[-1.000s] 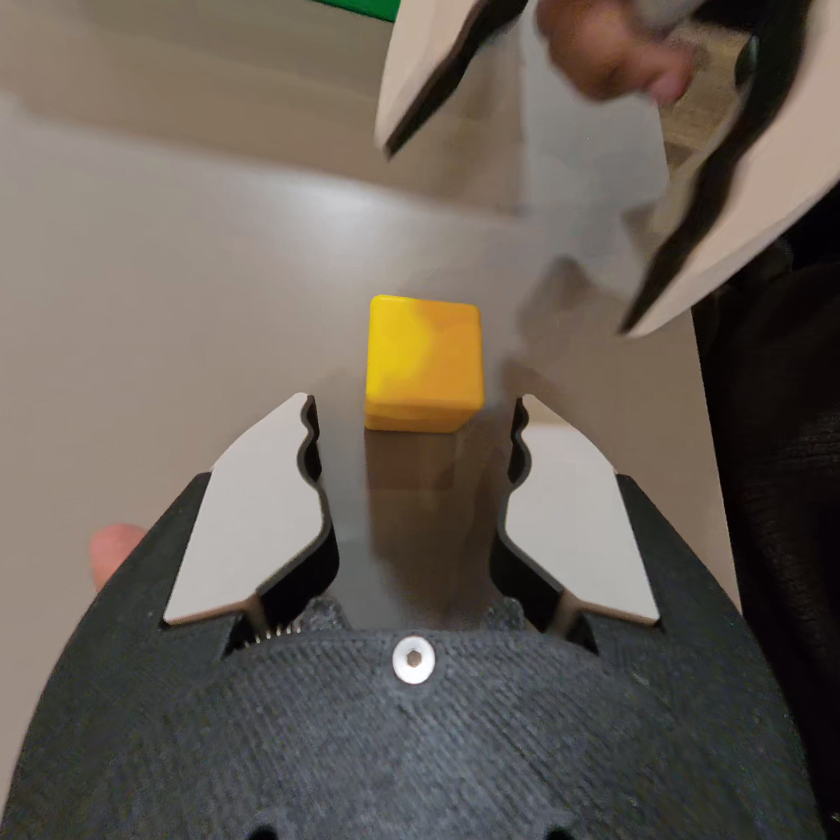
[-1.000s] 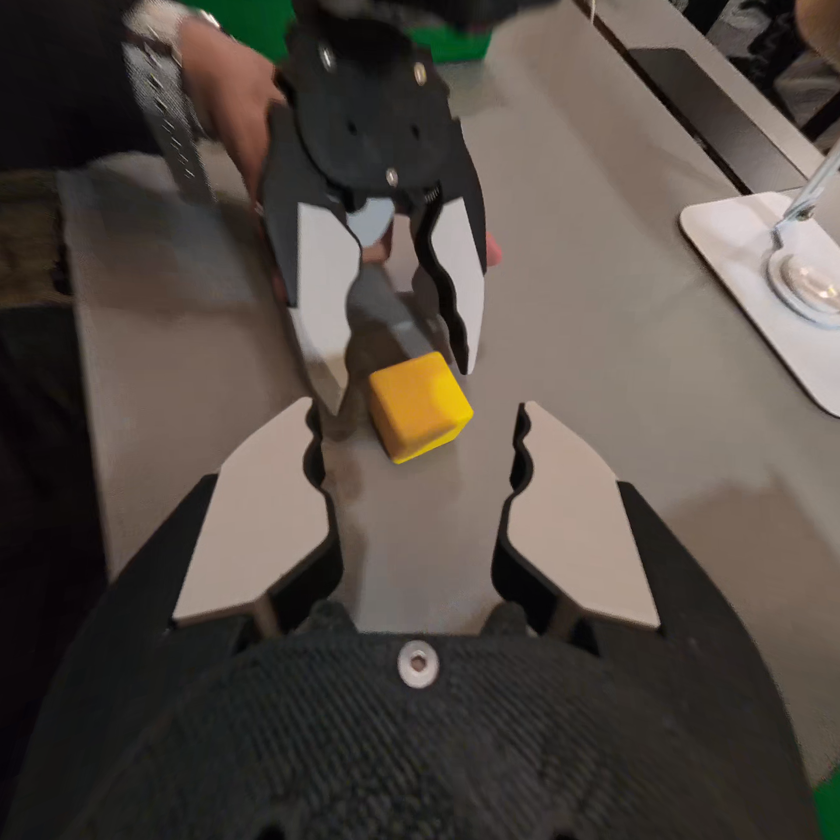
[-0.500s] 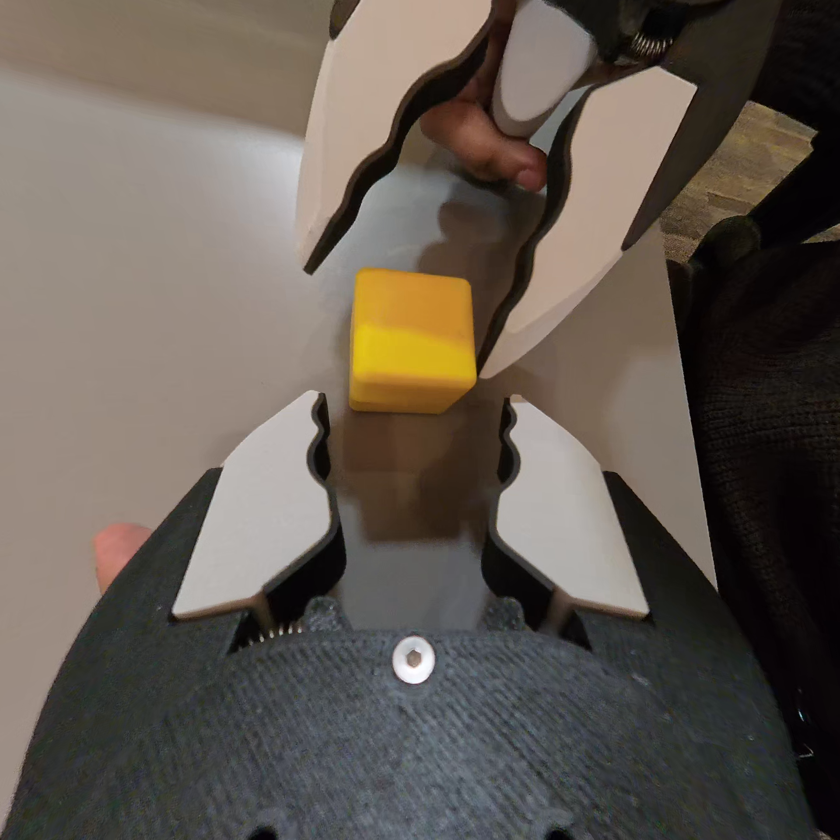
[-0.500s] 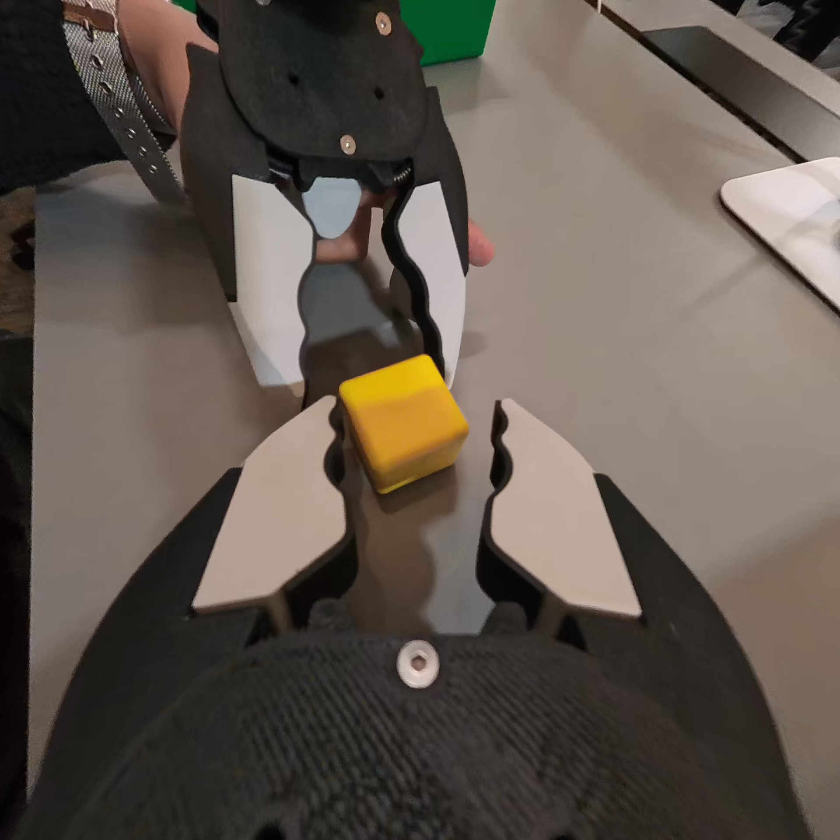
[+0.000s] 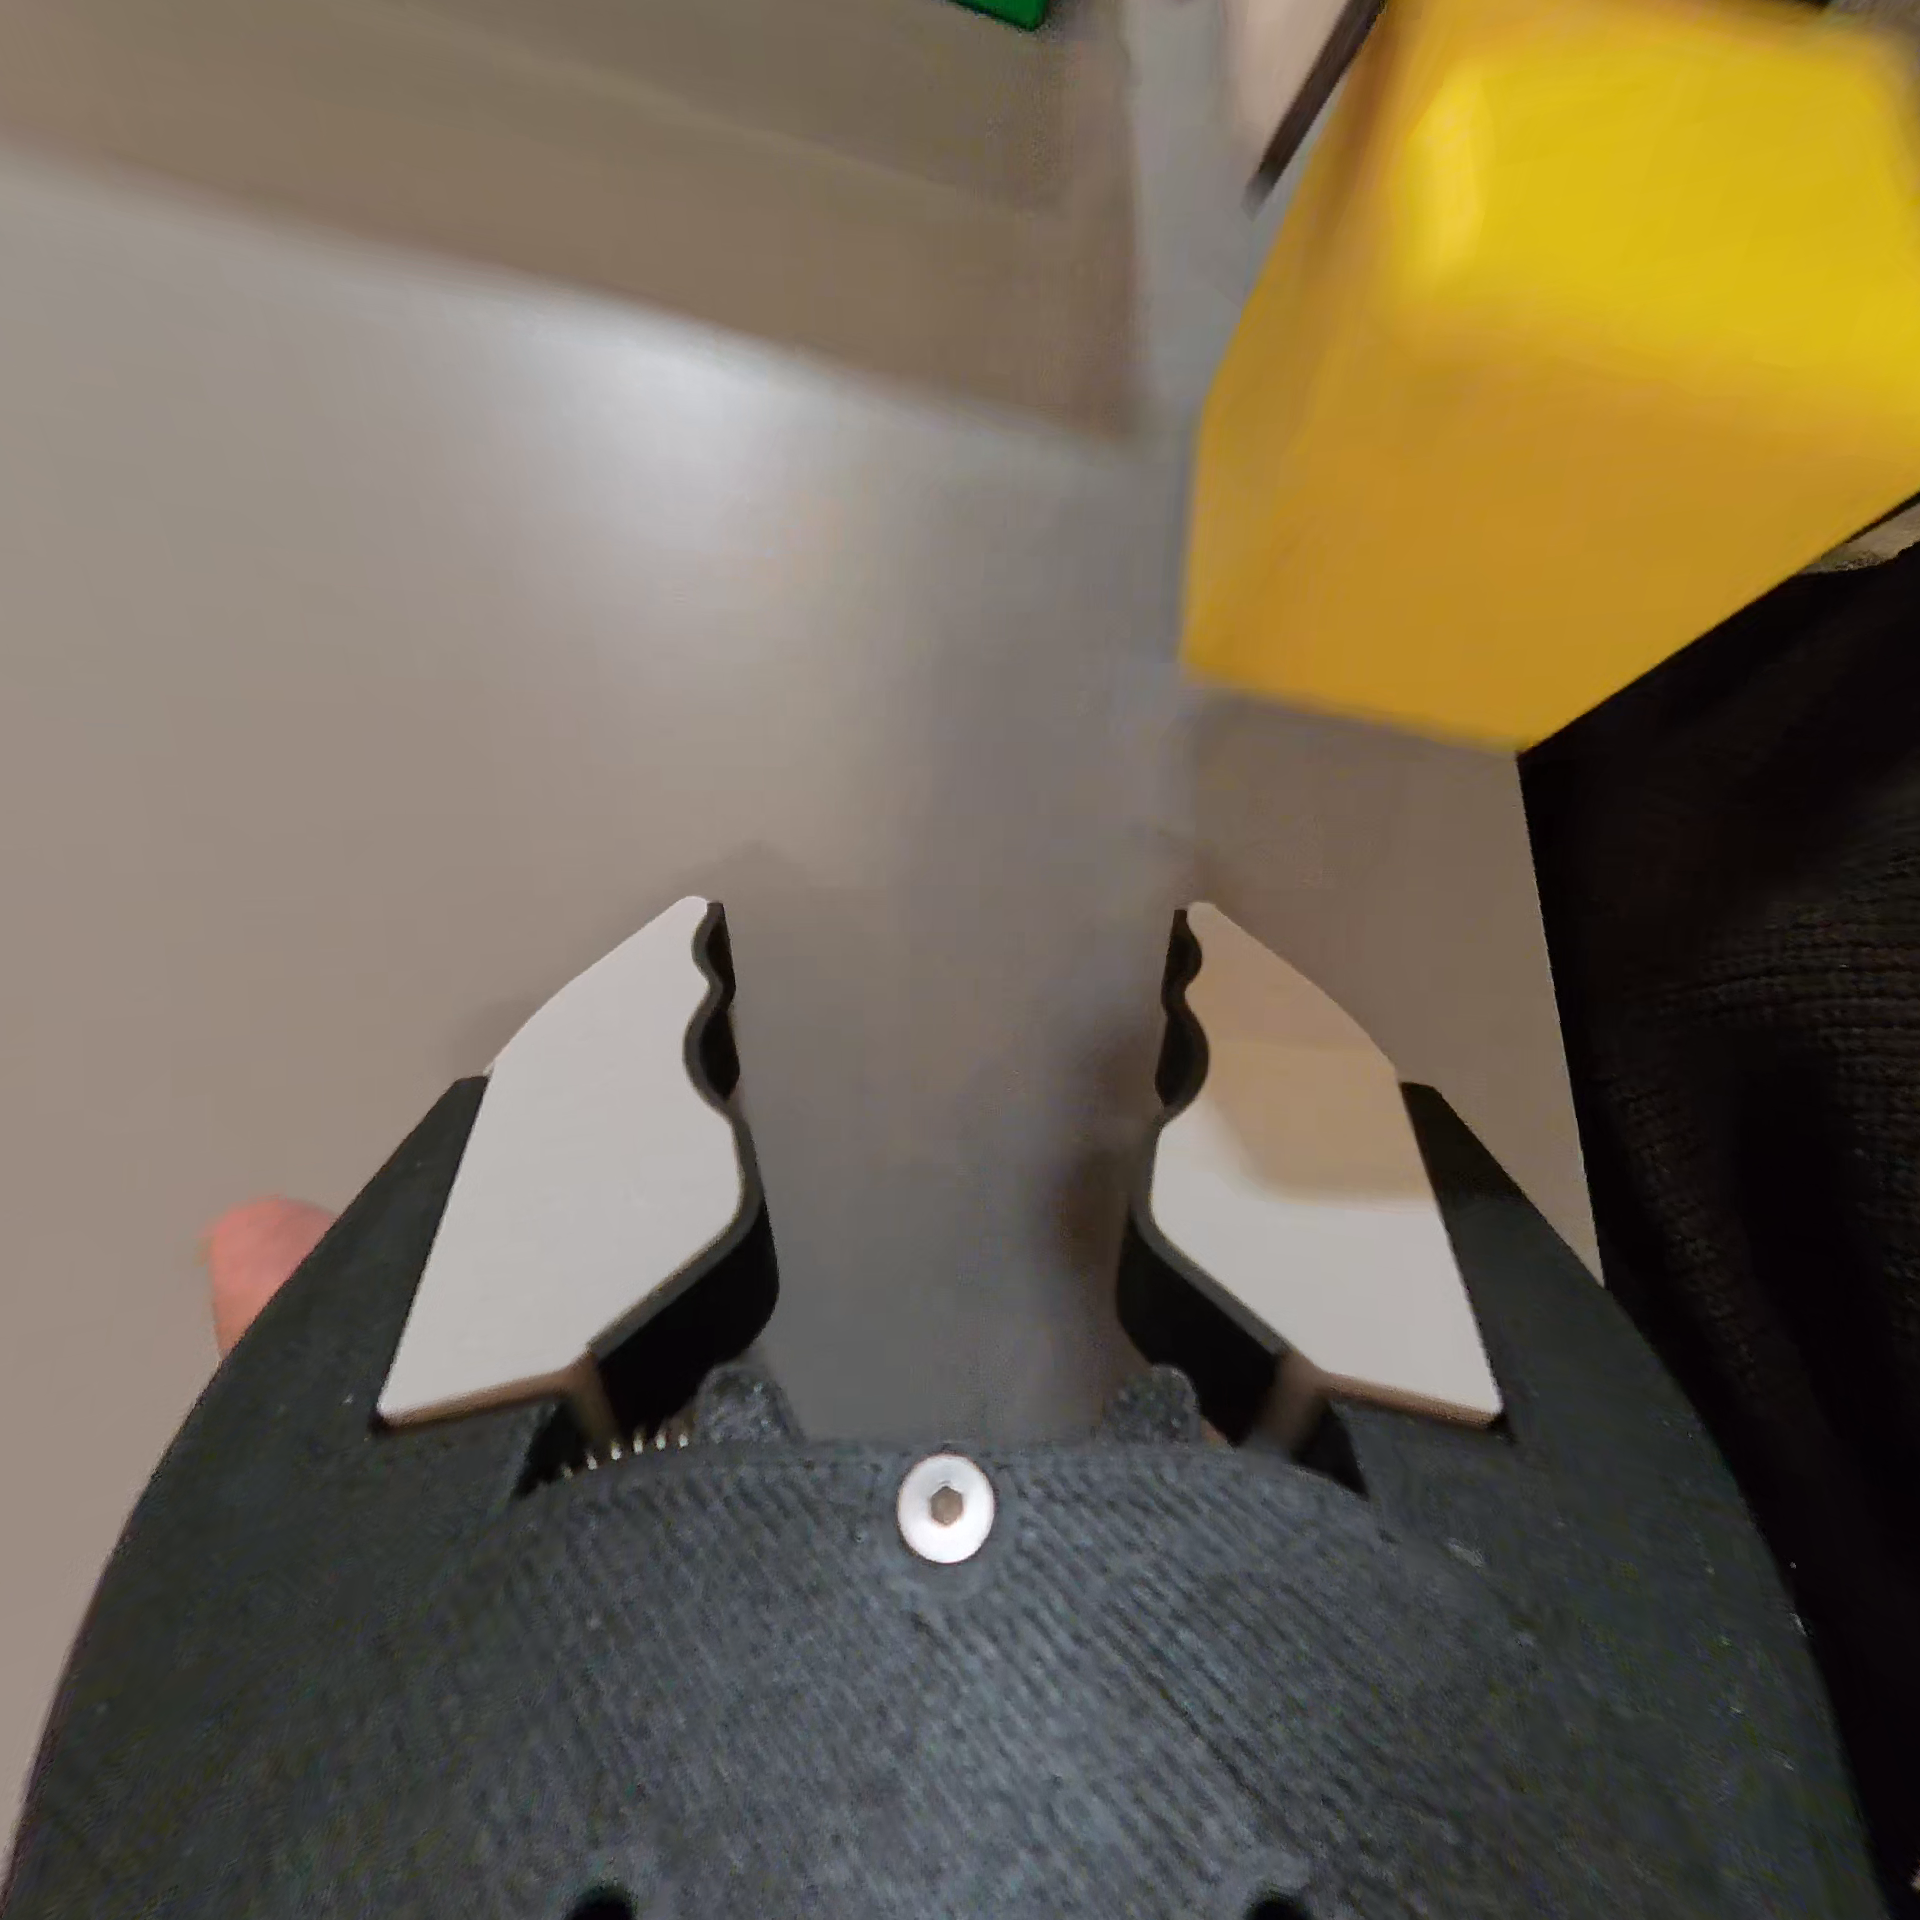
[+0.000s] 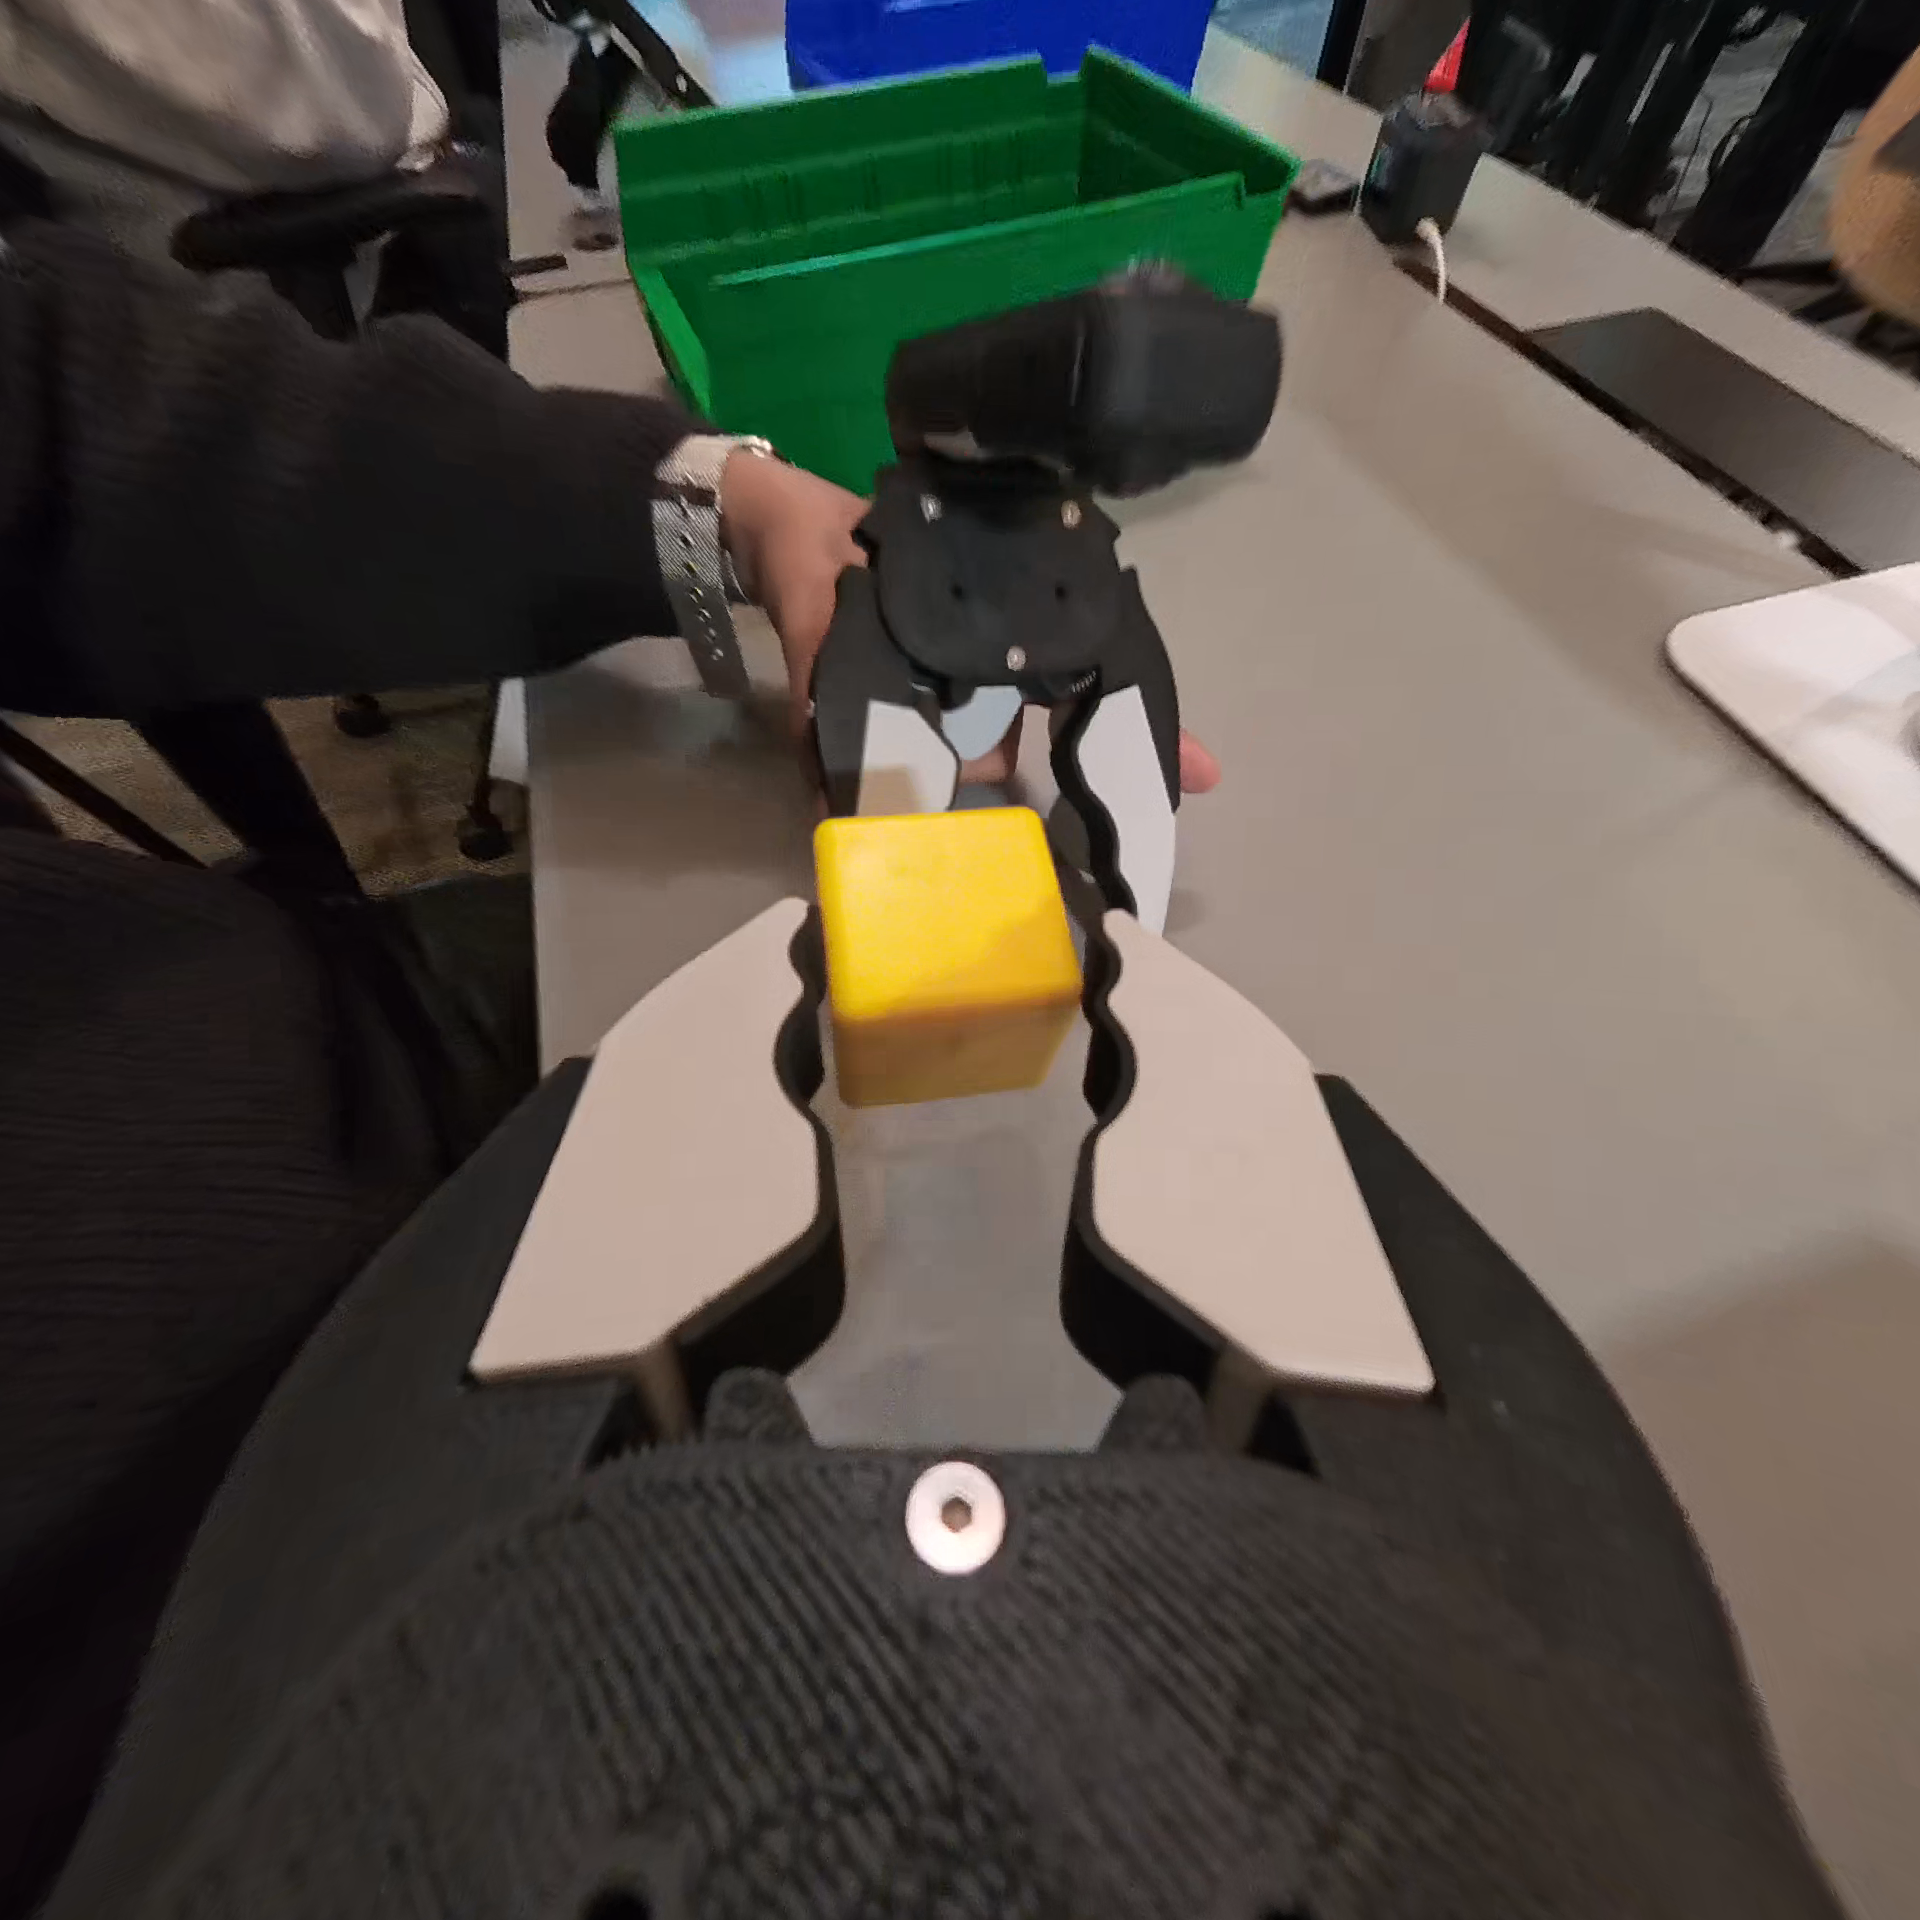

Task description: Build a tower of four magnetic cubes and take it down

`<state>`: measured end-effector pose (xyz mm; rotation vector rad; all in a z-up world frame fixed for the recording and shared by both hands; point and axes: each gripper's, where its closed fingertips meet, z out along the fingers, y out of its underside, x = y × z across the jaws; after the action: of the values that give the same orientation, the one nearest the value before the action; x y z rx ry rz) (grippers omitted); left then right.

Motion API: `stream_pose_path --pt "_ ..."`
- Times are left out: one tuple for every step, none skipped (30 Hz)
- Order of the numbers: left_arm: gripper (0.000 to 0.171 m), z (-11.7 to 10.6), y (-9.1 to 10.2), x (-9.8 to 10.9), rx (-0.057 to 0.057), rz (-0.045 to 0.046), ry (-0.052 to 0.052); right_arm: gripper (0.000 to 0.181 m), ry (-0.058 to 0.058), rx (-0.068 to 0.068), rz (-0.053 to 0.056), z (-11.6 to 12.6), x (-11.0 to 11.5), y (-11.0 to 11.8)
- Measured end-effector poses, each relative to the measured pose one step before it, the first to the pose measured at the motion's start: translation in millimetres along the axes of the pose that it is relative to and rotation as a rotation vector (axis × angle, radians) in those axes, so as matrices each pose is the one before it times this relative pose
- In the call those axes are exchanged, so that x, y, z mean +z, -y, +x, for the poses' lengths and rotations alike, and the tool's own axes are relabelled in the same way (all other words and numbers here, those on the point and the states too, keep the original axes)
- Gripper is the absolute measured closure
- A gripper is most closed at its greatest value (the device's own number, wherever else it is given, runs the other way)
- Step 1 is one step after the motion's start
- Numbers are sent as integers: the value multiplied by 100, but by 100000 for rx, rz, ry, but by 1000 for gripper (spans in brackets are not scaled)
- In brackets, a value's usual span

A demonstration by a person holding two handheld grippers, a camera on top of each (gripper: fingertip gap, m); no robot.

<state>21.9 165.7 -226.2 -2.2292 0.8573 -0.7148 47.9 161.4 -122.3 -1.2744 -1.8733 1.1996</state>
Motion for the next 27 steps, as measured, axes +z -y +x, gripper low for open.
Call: stream_pose_path --pt "92 -29 -50 60 583 -582 772 133 -913 -439 825 -126 -995 535" --pt "92 8 -53 56 628 -521 574 133 -2033 -611 833 111 -1032 508" --pt "92 -24 -44 35 360 -369 564 132 -2954 -678 1370 391 -1119 600" --pt "93 -31 -2 16 81 -141 393 132 -3630 -372 1316 713 -1219 639" --pt "93 -18 -6 7 -52 8 146 133 -5042 -129 705 1205 -1328 599" --pt "93 -27 21 -15 -229 140 41 133 -6933 -504 87 1790 -1436 493" --pt "94 -48 46 -9 -380 256 13 133 -9533 -862 -497 2495 -1506 293" --pt "94 -37 29 -8 -377 225 -36 133 -11733 -286 -1222 3190 -1440 -29" --pt "94 -25 21 -4 -256 147 -32 133 -12705 1106 -1961 3685 -1214 -412" --pt "94 -28 12 -1 -156 59 88 133 -12574 2256 -3182 3984 -787 -820" --pt "95 -25 5 12 -16 -67 248 133 -11785 2933 -4608 4046 -231 -1262" --pt "95 -27 -17 18 143 -150 370 133 -9615 3917 -5822 3756 395 -1627" --pt "96 -8 -15 25 297 -262 417 133 -7076 4645 -6502 3247 948 -1807" --pt "95 -4 -28 47 386 -317 400 133 -4417 5112 -6438 2547 1321 -1774" --pt "95 -8 -15 39 327 -290 378 133 -1837 5233 -5820 1793 1495 -1582" --pt "95 -12 -5 41 252 -228 346 133 -659 4601 -4863 1187 1486 -1340" --pt "95 -4 -6 40 235 -238 297 132 -999 2984 -5261 857 1411 -1249" --pt "95 -11 -12 24 191 -149 277 132 -2652 633 -5364 791 1278 -1122" --pt "95 -1 -5 8 109 -90 154 132 -3213 -1192 -4409 603 1096 -867" --pt "95 0 1 5 32 -23 31 132 -2667 -1976 -4190 345 947 -730" --pt "95 -1 -1 -4 -34 27 -22 132 -2156 -2189 -3825 185 823 -590" --pt "95 -3 8 -3 -110 81 -73 132 -2335 -1492 -2892 210 680 -426" --pt "95 -11 20 -14 -186 134 -111 132 -1534 -673 -2166 124 555 -285" --pt "95 -1 15 -22 -218 170 -166 132 163 199 -2146 -81 455 -267" --pt "95 -3 20 -23 -227 193 -252 132 1166 857 -1937 -209 359 -221" --pt "95 1 24 -6 -246 201 -297 132 1483 941 -1145 -234 289 -129" --pt "95 -12 30 -13 -196 194 -201 132 1476 757 -756 -218 220 -82"
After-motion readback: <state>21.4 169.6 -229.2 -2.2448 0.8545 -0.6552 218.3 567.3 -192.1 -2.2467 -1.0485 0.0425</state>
